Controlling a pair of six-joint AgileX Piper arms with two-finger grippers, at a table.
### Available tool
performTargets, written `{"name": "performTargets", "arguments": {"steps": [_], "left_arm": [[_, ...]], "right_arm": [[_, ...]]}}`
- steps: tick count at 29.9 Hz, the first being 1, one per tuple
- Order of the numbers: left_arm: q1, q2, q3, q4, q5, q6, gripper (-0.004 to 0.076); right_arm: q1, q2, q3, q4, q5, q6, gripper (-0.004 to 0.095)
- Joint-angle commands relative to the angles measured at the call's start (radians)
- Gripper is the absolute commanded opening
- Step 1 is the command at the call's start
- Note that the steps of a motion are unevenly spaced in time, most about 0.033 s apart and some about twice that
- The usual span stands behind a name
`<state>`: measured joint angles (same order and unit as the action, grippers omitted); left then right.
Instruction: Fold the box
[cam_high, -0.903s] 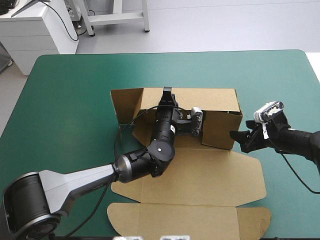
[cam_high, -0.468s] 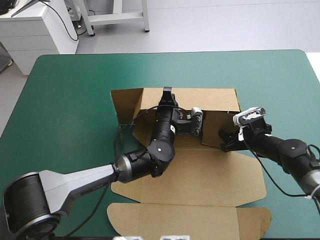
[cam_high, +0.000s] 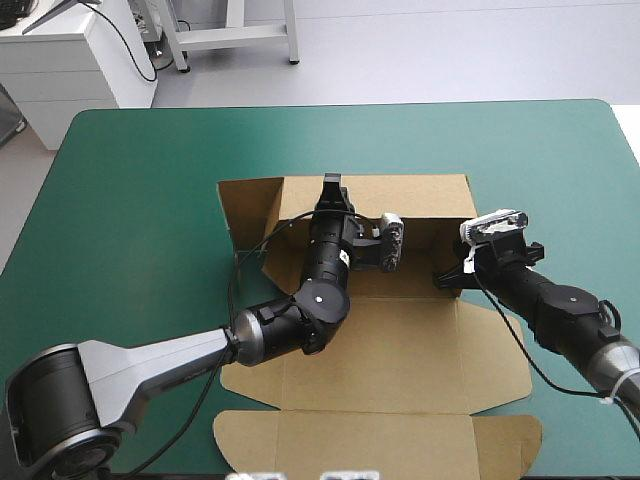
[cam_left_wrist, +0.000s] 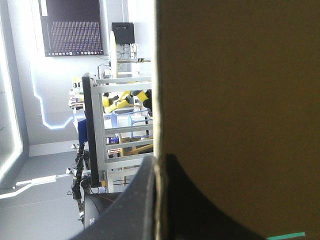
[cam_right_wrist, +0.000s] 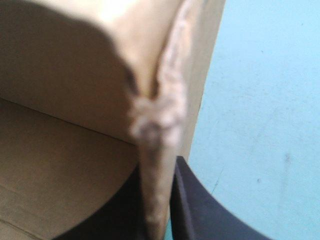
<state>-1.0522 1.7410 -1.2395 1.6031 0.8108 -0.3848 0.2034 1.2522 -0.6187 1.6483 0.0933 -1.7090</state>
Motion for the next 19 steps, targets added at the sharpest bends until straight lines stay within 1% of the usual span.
{"name": "performTargets", "arguments": {"steps": [1,4,7,10,12,13,15,19], "left_arm": [[-0.009,-0.040,-0.025,0.037,-0.004,-0.021,-0.0008],[-0.007,-0.039,-0.025,0.039,-0.027,-0.019,0.0014],[-0.007,-0.039,-0.025,0.041,-0.036,-0.019,0.0095],[-0.007,-0.039,-0.025,0.049,-0.038,-0.019,0.0232],[-0.007,-0.039,-0.025,0.051,-0.065,-0.025,0.0332],[-0.007,-0.039,-0.025,0.049,-0.084,-0.034,0.0369],[-0.011,-0.039,-0.025,0.037,-0.095,-0.030,0.0399],[-0.040,-0.039,-0.025,0.041,-0.057,-0.021,0.0397]], "right_arm": [[0.009,-0.025,-0.028,0.061,0.059,-0.065,-0.0018],[0.009,-0.025,-0.028,0.070,0.061,-0.081,-0.0019],[0.009,-0.025,-0.036,0.070,0.061,-0.081,-0.0019],[0.009,-0.025,-0.054,0.072,0.059,-0.082,-0.0019],[0.009,-0.025,-0.072,0.072,0.049,-0.094,-0.0019],[0.009,-0.025,-0.082,0.072,0.038,-0.097,-0.0019],[0.009,-0.025,-0.107,0.072,0.006,-0.096,-0.0019],[0.009,-0.024,-0.154,0.076,-0.093,-0.096,-0.0019]]}}
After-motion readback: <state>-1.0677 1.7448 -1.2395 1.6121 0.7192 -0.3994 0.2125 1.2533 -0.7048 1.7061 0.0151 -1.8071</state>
